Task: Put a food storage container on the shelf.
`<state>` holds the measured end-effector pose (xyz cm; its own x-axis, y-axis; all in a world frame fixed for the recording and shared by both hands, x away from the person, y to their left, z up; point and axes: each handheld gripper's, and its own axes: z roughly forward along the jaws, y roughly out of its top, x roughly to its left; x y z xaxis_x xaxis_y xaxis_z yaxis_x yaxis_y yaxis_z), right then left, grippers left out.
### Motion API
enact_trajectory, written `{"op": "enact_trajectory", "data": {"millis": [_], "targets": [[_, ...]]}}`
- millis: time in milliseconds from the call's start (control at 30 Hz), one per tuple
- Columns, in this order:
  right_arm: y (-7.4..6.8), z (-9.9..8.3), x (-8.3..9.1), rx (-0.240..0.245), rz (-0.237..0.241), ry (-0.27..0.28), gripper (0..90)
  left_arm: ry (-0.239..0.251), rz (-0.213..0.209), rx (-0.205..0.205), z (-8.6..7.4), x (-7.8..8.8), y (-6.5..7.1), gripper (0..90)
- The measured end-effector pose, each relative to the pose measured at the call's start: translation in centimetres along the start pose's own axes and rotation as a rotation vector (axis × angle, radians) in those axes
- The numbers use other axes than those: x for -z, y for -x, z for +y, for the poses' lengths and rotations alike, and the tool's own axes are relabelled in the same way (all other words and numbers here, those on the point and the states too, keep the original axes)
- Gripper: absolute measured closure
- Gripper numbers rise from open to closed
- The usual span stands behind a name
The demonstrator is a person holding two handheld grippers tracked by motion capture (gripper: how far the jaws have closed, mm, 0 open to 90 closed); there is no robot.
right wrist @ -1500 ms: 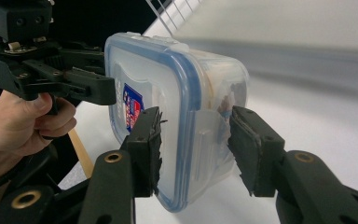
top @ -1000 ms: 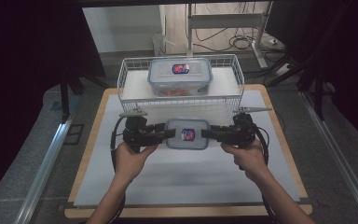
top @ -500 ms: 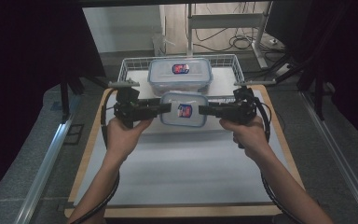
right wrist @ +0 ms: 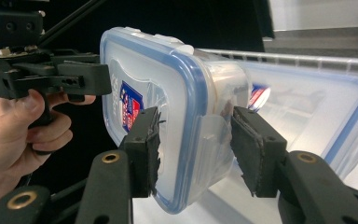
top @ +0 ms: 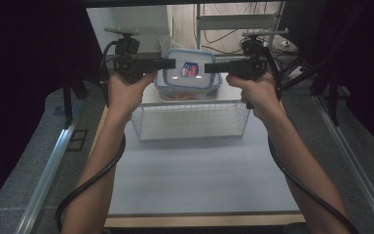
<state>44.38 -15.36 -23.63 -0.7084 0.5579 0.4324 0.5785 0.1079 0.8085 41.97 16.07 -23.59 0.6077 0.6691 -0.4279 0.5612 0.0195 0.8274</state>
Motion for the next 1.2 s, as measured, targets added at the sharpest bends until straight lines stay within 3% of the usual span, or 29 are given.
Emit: {"op": "enact_trajectory", "data": {"millis": [233,300,367,467,500,567,667,767,867,967,1067,1200], "targets": [[2.1,2.0,-1.9,-0.071,-0.041,-0.048,53.0,-0.020,-0.009,0.123,0.8,-2.3,-2.8,49.5],[2.8,2.3,-2.1,-0.111,-0.036,-0.027,58.0,-0.029,-0.004,0.139,0.9,-2.7,-3.1,49.6],[3.4,2.7,-2.4,-0.138,-0.028,-0.038,57.7,-0.026,-0.001,0.152,1.0,-3.0,-3.5,49.8],[3.6,2.9,-3.1,-0.117,-0.046,-0.045,55.9,-0.034,0.051,0.151,1.0,-3.5,-3.8,53.6],[3.6,2.9,-3.5,-0.105,-0.072,-0.047,51.8,-0.038,0.065,0.157,1.0,-3.7,-4.0,50.5],[3.5,2.9,-4.1,-0.066,-0.135,-0.062,49.0,-0.041,0.060,0.167,0.8,-4.0,-4.3,48.0],[3.8,2.8,-4.5,-0.068,-0.138,-0.034,47.1,-0.032,0.080,0.153,0.6,-4.0,-4.4,42.7],[3.6,2.7,-4.1,-0.013,-0.192,-0.018,43.6,0.009,0.070,0.139,0.5,-2.9,-4.3,38.8],[3.4,2.6,-2.7,0.035,-0.197,0.026,38.9,0.038,0.060,0.084,0.2,-1.6,-3.8,32.5],[2.8,1.4,-1.0,0.087,-0.184,0.048,31.8,0.071,0.057,-0.030,-1.2,-0.1,-2.5,24.1],[1.8,-1.5,0.8,0.189,-0.189,0.055,24.7,0.085,0.085,-0.158,-3.8,1.1,-0.7,17.2],[0.8,-7.4,2.4,0.284,-0.201,0.065,14.9,0.067,0.110,-0.316,-9.4,1.9,1.5,8.2]]}}
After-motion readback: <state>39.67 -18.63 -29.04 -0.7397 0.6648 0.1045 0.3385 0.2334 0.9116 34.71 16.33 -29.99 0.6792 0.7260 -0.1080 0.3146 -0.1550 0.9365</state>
